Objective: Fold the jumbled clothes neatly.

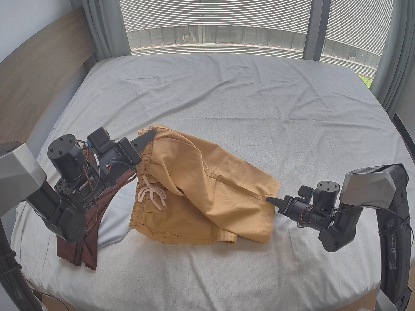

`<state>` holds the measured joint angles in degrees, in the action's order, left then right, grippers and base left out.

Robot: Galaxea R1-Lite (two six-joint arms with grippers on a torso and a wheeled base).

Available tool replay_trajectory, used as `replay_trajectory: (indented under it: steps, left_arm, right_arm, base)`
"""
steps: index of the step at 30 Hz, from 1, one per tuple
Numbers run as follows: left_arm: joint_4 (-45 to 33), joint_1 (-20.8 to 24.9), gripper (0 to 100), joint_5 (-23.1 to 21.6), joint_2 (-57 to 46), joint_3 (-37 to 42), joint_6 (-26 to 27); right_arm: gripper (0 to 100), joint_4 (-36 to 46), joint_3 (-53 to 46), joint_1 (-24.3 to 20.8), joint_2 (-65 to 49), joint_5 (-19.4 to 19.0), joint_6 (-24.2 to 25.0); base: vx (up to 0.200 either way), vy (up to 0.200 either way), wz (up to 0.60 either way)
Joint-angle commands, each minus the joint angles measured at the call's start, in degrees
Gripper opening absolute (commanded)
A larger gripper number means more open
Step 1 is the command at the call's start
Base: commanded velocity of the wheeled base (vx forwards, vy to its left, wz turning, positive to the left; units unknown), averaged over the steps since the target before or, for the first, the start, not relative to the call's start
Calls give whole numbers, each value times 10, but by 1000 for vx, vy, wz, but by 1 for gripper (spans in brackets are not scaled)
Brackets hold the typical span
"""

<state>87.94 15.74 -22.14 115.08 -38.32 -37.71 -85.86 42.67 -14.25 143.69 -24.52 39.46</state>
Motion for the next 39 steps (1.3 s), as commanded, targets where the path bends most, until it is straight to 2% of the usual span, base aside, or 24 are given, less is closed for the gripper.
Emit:
replay_trajectory:
  steps: [1, 10, 11, 39]
  left_arm:
    - [0, 0, 0, 0, 1, 0, 0]
    - [1, 0, 0, 0, 1, 0, 0]
    - [1, 0, 0, 0, 1, 1, 0]
    - [1, 1, 0, -1, 7, 0, 0]
  right_arm:
    - [0, 2, 17, -3, 13, -5, 1]
    - [0, -2, 58, -24, 34, -19, 17]
    - [100, -3, 59, -24, 34, -19, 17]
    - [100, 4, 104, -42, 58, -27, 18]
  base:
    - [0, 0, 0]
    - [0, 0, 0]
    - [0, 0, 0]
    - [0, 0, 0]
